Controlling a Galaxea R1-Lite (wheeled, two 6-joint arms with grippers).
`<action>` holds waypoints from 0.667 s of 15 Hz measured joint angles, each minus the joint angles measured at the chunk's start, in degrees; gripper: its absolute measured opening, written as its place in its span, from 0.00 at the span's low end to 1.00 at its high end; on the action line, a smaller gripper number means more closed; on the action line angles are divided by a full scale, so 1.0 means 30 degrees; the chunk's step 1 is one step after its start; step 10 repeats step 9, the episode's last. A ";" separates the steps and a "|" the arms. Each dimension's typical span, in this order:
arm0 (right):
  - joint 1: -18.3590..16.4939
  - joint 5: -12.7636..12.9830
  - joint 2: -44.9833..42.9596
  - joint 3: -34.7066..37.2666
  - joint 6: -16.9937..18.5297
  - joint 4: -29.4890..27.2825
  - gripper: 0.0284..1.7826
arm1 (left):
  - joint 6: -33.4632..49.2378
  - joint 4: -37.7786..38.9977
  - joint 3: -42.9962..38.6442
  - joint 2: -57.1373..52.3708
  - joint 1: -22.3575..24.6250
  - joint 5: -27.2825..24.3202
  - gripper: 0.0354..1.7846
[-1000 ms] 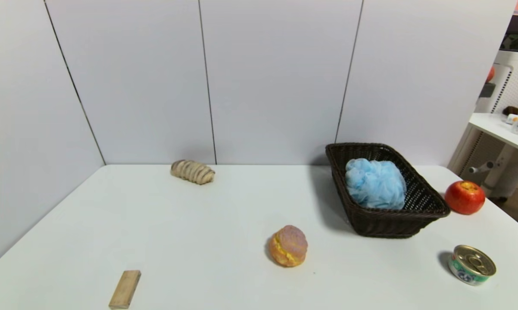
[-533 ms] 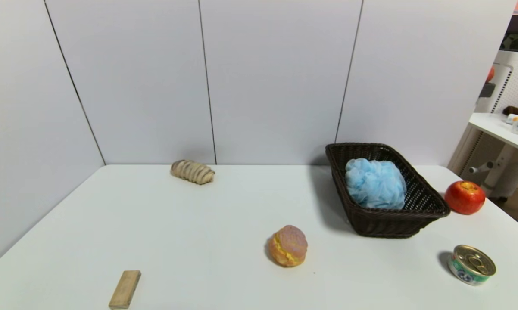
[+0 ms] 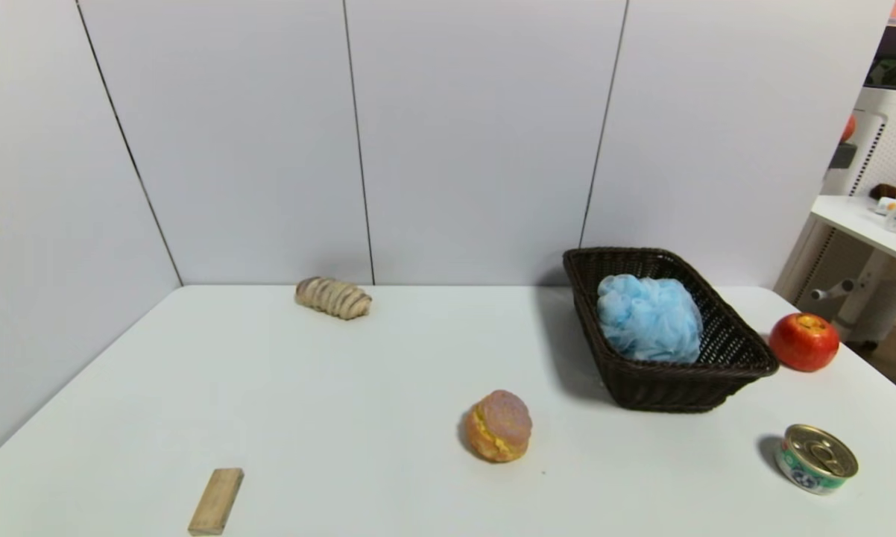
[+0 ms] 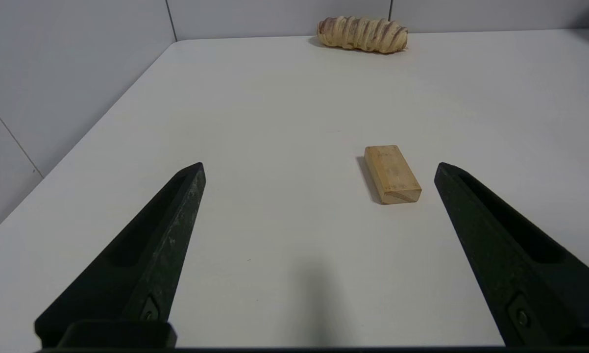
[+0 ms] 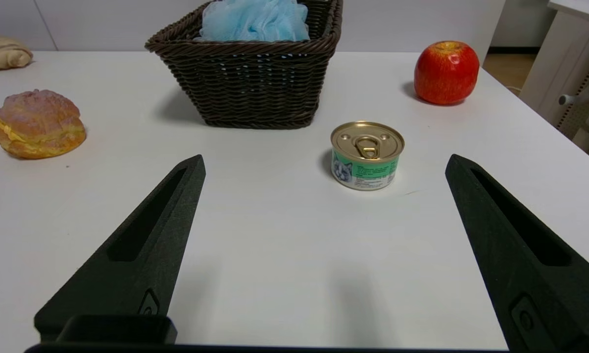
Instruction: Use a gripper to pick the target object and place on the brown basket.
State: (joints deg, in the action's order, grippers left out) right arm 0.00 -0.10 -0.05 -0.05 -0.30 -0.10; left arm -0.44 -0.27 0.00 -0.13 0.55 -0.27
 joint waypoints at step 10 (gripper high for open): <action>0.0008 0.0016 0.0008 -0.0008 -0.0037 0.0000 0.95 | 0.0000 0.0000 0.0000 0.0008 0.0000 0.0000 0.94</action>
